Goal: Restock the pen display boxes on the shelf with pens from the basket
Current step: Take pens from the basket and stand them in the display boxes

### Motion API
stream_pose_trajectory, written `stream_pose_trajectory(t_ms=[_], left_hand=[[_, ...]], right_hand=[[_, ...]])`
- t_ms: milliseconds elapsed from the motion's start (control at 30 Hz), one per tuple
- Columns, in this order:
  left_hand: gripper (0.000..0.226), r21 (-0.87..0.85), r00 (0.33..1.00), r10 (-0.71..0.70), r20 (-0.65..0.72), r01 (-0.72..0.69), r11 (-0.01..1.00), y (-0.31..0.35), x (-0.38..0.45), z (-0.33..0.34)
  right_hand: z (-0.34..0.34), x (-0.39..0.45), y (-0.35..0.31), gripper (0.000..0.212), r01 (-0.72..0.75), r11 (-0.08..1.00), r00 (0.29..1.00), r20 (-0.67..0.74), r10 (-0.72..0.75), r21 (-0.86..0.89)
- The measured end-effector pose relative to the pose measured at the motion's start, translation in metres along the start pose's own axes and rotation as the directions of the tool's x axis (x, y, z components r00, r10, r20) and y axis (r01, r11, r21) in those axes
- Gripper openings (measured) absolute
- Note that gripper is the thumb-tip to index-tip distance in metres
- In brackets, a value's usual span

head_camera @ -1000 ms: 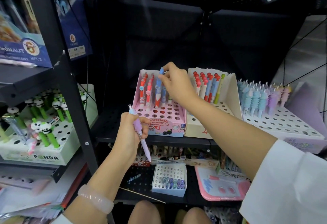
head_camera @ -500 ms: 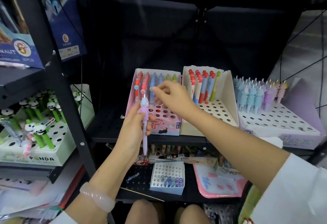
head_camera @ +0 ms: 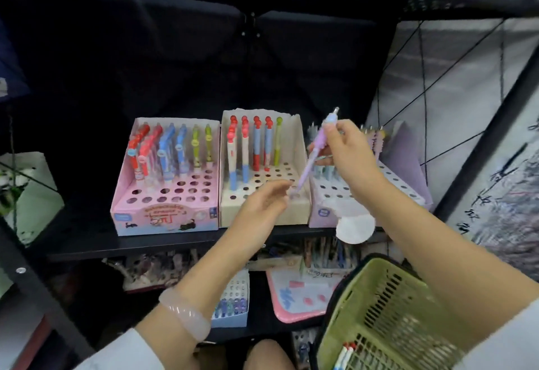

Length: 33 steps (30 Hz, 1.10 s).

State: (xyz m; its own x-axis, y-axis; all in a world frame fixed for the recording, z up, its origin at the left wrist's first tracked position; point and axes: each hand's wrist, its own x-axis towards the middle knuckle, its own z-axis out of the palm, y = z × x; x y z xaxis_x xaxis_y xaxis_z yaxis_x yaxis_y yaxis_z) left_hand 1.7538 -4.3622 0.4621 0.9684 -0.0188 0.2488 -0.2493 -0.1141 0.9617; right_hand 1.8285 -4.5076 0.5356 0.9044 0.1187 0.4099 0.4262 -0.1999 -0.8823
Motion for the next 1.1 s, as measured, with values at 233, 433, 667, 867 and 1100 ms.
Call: stream_pose_trajectory(t_ms=[233,433,667,867,1100], left_hand=[[0.036,0.195,0.995,0.054,0.078,-0.068,0.978,0.004,0.027,0.04],[0.033,0.27,0.996,0.052,0.075,-0.071,0.96,0.005,0.036,0.048],[0.031,0.317,0.995,0.059,0.085,-0.084,0.945,0.003,0.035,0.05],[0.029,0.289,0.994,0.077,0.076,-0.096,0.953,0.008,0.025,0.056],[0.032,0.135,0.983,0.121,0.138,-0.14,0.981,-0.008,-0.013,0.106]], right_hand=[[-0.087,0.037,0.044,0.016,-0.034,0.971,0.963,-0.267,-0.031,-0.236],[-0.082,0.046,0.068,0.022,-0.063,0.891,0.991,-0.132,0.003,-0.449],[-0.074,0.052,0.071,0.02,0.022,0.778,0.999,0.044,0.007,-0.628],[-0.078,0.031,0.084,0.03,-0.035,0.764,0.991,0.077,0.11,-0.644],[-0.105,-0.048,0.072,0.019,0.06,0.904,0.995,0.096,-0.022,-0.423]])
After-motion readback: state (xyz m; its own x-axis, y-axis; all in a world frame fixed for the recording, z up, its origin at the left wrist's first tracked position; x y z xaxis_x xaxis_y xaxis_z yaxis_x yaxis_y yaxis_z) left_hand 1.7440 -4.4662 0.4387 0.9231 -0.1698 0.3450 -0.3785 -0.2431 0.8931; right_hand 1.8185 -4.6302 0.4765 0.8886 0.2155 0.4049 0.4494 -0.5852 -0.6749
